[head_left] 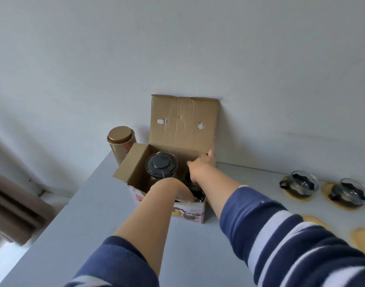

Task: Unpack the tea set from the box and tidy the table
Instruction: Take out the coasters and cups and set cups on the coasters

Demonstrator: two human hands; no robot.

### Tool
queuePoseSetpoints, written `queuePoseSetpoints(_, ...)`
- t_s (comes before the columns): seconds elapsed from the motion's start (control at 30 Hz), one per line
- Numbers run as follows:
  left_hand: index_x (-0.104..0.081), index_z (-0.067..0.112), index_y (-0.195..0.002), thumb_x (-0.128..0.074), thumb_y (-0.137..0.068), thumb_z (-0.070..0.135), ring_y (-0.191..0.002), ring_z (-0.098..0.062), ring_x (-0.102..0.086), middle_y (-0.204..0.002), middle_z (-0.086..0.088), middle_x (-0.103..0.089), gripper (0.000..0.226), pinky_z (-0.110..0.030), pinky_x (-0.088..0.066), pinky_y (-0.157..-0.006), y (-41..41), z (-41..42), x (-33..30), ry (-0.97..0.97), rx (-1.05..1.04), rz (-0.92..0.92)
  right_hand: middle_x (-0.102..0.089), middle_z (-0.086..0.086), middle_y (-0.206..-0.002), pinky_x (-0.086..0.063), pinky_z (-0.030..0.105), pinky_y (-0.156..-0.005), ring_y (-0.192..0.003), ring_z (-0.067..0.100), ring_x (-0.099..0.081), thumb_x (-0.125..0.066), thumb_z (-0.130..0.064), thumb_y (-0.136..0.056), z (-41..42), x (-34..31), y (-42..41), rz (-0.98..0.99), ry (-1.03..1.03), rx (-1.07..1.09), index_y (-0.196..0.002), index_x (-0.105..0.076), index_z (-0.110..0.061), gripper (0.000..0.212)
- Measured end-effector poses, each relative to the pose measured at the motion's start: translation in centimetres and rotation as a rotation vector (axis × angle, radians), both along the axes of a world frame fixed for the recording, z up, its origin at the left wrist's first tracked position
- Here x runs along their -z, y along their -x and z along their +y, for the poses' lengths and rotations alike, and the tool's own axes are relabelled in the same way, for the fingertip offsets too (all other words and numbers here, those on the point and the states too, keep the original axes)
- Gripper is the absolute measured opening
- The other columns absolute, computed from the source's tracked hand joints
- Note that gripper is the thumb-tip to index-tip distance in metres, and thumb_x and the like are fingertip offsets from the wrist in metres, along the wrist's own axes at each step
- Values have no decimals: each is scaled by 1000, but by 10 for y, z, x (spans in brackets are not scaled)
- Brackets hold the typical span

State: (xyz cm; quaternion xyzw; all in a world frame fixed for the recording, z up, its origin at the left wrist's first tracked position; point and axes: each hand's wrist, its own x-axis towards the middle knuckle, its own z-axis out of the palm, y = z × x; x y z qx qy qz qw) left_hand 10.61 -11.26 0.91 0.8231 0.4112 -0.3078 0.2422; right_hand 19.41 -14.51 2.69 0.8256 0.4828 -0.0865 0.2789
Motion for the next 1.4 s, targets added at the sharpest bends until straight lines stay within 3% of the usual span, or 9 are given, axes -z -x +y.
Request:
queuePoseSetpoints(0.2, -42, 18, -143, -48, -76, 53, -131, -30, -44, -144, -5, -47, 76, -44, -34, -112, -20, 12, 36, 121, 70, 106, -51, 10, -136, -10, 52, -108, -139, 38, -24, -49, -39, -93, 4, 15, 6, -103, 36, 48, -140, -37, -31, 49)
queuePoseSetpoints(0.37, -44, 23, -140, -36, -67, 55, -131, -29, -43, -141, -6, -49, 80, -47, -31, -113, -44, 40, 134, 45, 42, 83, -51, 14, -137, 2, 57, -114, -141, 39, -21, -50, -38, -92, -5, 13, 5, -65, -113, 10, -142, -35, -29, 53)
queuePoseSetpoints(0.57, -43, 12, -140, -44, -92, 43, -133, -30, -41, -141, -10, -47, 57, -44, -31, -114, -17, -9, 33, 59, -75, 31, -41, 16, -137, -5, 56, -114, -135, 34, -25, -70, -21, -77, -28, -8, 4, 22, -412, -43, -136, -40, -22, 66)
queuePoseSetpoints(0.73, -47, 15, -138, -52, -90, 34, -129, -28, -46, -135, -8, -51, 52, -39, -38, -108, -14, -19, 8, -66, -73, 77, -39, 12, -139, -19, 57, -109, -132, 31, -31, -79, -36, -67, -49, -43, -9, 98, -594, 54, -142, -29, -27, 90)
queuePoseSetpoints(0.87, -56, 12, -123, -59, -91, 23, -93, -24, -52, -101, -6, -53, 34, -31, -43, -81, -22, -29, -29, -377, 101, 20, -39, 12, -136, -33, 52, -103, -124, 33, -44, -79, -40, -66, -75, -65, -27, 194, -705, 179, -144, -25, -30, 95)
queuePoseSetpoints(0.97, -61, 12, -115, -65, -87, 24, -85, -21, -54, -93, -4, -57, 31, -30, -44, -75, -28, -36, -35, -506, 209, -21, -37, 10, -127, -47, 43, -89, -106, 34, -55, -80, -31, -64, -102, -76, -41, 325, -761, 300, -138, -32, -30, 88)
queuePoseSetpoints(1.07, -58, 12, -120, -56, -89, 16, -99, -23, -57, -101, -5, -58, 32, -31, -42, -81, -30, -39, -26, -491, 307, 55, -33, 10, -125, -49, 31, -70, -86, 31, -56, -77, -25, -65, -130, -76, -57, 430, -820, 409, -138, -32, -27, 85)
queuePoseSetpoints(1.23, -54, 14, -128, -49, -93, 15, -117, -25, -52, -124, -5, -57, 36, -35, -38, -99, -37, -36, -8, -532, 351, 155, -32, 10, -126, -50, 30, -73, -94, 30, -58, -76, -28, -66, -181, -53, -80, 519, -841, 620, -140, -30, -29, 87)
queuePoseSetpoints(1.4, -62, 14, -114, -51, -90, 18, -101, -22, -56, -98, -1, -59, 27, -34, -44, -96, -38, -26, -1, -452, 358, 109, -28, 11, -133, -40, 26, -74, -91, 22, -45, -78, -27, -68, -224, -32, -92, 568, -854, 767, -140, -32, -26, 85)
